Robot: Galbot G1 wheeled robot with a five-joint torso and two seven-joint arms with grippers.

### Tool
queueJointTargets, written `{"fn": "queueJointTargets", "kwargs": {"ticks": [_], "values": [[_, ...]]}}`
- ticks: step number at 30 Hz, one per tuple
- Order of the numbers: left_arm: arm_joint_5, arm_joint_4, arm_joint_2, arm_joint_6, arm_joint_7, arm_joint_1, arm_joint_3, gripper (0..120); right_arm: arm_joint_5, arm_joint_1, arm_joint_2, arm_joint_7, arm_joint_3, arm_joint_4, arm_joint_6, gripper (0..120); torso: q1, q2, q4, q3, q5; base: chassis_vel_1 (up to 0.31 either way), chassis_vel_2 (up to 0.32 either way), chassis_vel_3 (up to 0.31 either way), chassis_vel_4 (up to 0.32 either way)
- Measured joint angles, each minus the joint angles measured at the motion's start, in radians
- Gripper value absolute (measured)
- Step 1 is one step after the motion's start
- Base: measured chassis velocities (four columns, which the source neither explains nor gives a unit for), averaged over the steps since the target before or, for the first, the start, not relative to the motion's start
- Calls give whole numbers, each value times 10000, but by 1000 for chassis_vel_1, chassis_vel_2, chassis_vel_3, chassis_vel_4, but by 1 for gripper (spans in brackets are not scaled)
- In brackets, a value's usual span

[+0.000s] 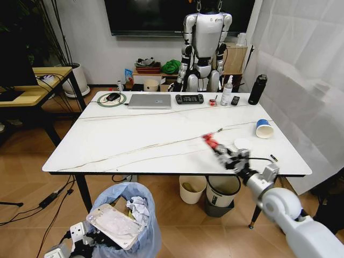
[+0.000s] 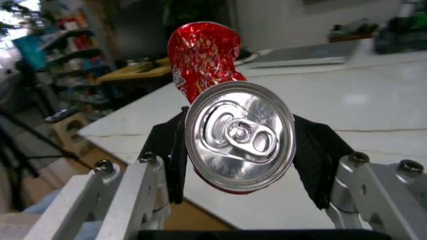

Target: Pick up the trash bin and place the trash from the table into it.

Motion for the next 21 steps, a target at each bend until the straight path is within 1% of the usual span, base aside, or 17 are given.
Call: {"fn": "queueJointTargets", "kwargs": {"ticks": [1, 4, 8, 9, 11, 14, 21], "values": [[0, 0, 0, 0, 0, 0, 0, 0, 0, 0, 0, 0, 0, 0, 0, 46, 0, 0, 0, 0, 0, 0, 0, 0, 0], [57, -65, -122, -9, 63, 56, -13, 0, -73, 588, -55, -201, -1686, 374, 432, 46, 0, 0, 1, 0, 1, 0, 0, 0, 0], [192, -109, -244, -36, 129, 91, -43, 0, -171, 1540, 115, -275, -3718, 274, 782, 46, 0, 0, 2, 0, 0, 0, 0, 0, 0], [192, -109, -244, -36, 129, 91, -43, 0, -171, 1540, 115, -275, -3718, 274, 782, 46, 0, 0, 2, 0, 0, 0, 0, 0, 0], [265, -158, -319, -45, 145, 94, -45, 0, -253, 1998, 298, -305, -4583, -3, 906, 46, 0, 0, 2, 1, 1, 0, 0, 0, 0], [306, -251, -408, -48, 153, 98, -43, 0, -401, 2406, 556, -306, -5312, -409, 928, 46, 0, 0, 1, 1, 2, 0, 0, 0, 0], [330, -328, -449, -54, 163, 91, -43, 0, -868, 2539, 803, -285, -5838, -924, 932, 46, 0, 0, 0, 1, 1, 0, 0, 0, 0]]}}
